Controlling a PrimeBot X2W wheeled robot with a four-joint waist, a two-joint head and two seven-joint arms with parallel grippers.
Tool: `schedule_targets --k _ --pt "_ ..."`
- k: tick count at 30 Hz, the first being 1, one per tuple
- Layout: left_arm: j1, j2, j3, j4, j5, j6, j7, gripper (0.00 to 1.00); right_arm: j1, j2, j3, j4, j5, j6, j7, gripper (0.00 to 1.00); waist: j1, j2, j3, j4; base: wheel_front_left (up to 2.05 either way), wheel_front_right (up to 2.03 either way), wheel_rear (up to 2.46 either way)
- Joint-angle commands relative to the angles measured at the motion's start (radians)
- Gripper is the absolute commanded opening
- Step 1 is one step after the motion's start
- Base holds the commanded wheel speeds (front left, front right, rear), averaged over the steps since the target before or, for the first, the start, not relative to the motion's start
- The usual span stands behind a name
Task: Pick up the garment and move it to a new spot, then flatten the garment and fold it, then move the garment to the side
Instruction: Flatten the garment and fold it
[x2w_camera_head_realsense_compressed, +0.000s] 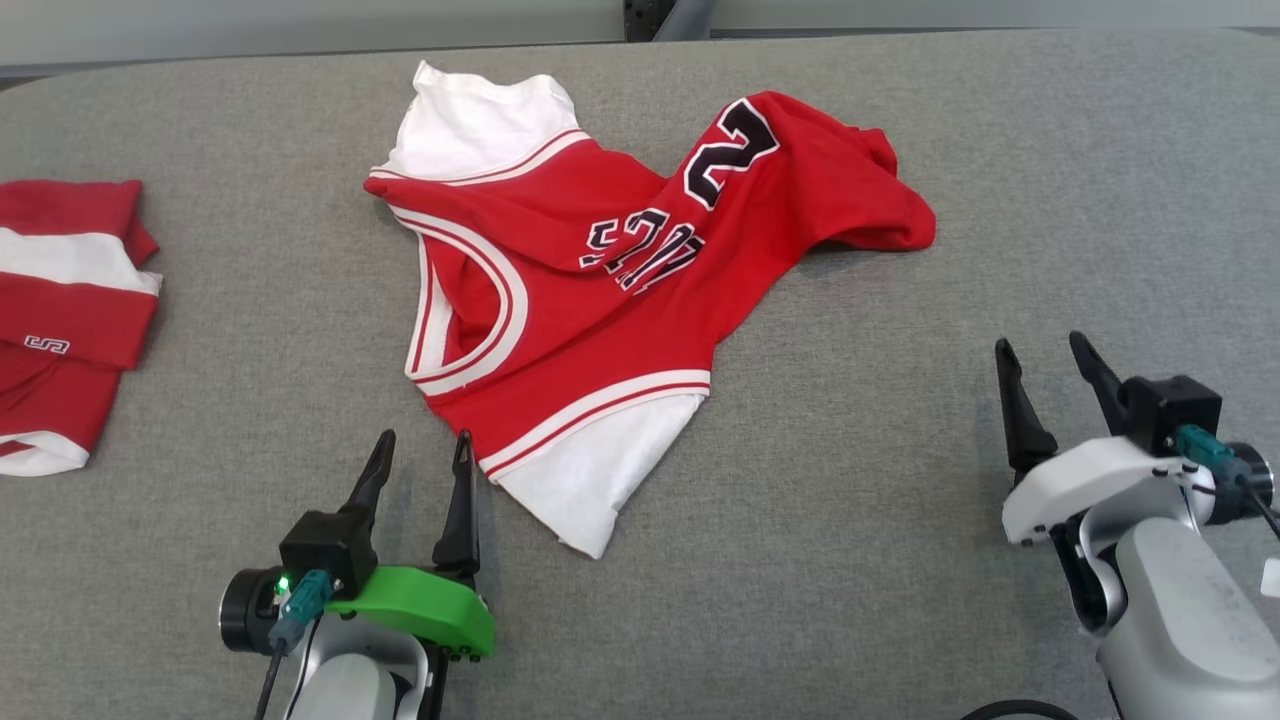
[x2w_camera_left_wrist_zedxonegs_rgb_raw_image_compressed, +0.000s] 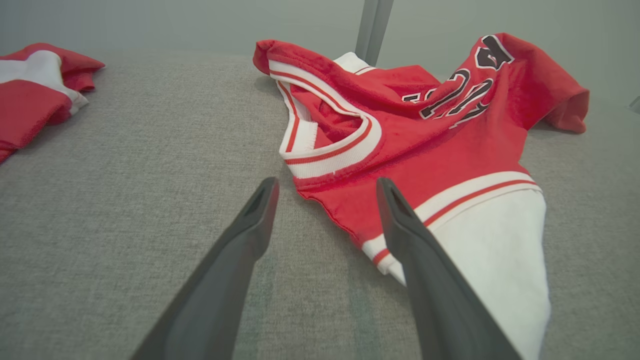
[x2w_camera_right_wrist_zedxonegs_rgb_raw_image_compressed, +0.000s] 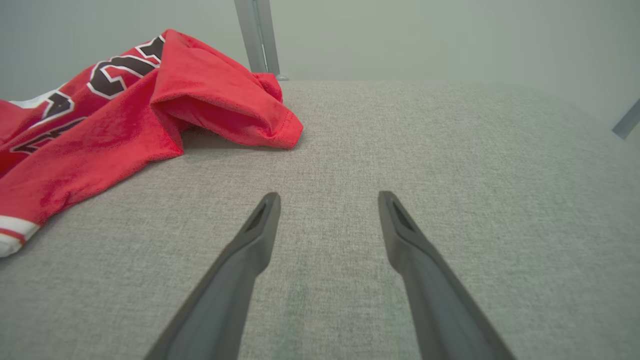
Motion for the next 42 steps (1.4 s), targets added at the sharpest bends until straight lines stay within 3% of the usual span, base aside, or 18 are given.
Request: schedule_targets --k 1,13,23,24,25,26,27,34,42 --pt "-0.016 0.004 -0.003 -0.008 0.006 0.0 0.0 1.0 -0.032 -0.009 0.005 0.005 -0.01 -0.002 -0.003 1.0 0.0 0.0002 0.034 0.026 0.0 0.0 0.0" --pt "-0.076 0.004 -0.041 -0.051 -0.006 0.016 0.0 1.0 -0.258 -0.064 0.016 0.196 -0.072 -0.002 -0.003 1.0 0.0 0.0002 0.157 0.131 0.0 0.0 0.0" --pt "-0.086 0.003 -0.045 -0.072 0.0 0.026 0.0 1.0 -0.329 -0.079 0.019 0.276 -0.106 -0.002 -0.002 1.0 0.0 0.0002 0.188 0.17 0.0 0.0 0.0" --pt "-0.086 0.003 -0.045 -0.073 0.001 0.027 0.0 1.0 -0.33 -0.078 0.019 0.279 -0.107 -0.002 -0.002 0.88 0.0 0.0002 0.189 0.172 0.0 0.0 0.0" --pt "-0.087 0.003 -0.045 -0.075 0.001 0.028 0.0 1.0 -0.332 -0.078 0.021 0.281 -0.107 -0.001 -0.002 0.65 0.0 0.0002 0.19 0.173 0.0 0.0 0.0" --pt "-0.087 0.004 -0.045 -0.077 0.002 0.028 0.0 1.0 -0.334 -0.076 0.022 0.277 -0.105 -0.001 0.0 0.27 0.0 0.0002 0.191 0.173 0.0 0.0 0.0" --pt "-0.087 0.004 -0.045 -0.078 0.003 0.027 0.0 1.0 -0.333 -0.076 0.022 0.276 -0.103 -0.001 0.0 0.0 0.0 0.0002 0.191 0.173 0.0 0.0 0.0" --pt "-0.059 0.004 -0.029 -0.072 0.009 0.025 0.0 1.0 -0.281 -0.074 0.033 0.212 -0.073 -0.002 -0.001 0.0 0.0 0.0002 0.151 0.148 0.0 0.0 0.0" --pt "-0.005 0.004 -0.004 -0.05 0.014 0.006 0.0 1.0 -0.158 -0.107 0.063 0.093 -0.024 -0.002 -0.002 0.0 0.0 0.0002 0.013 0.061 0.0 0.0 0.0"
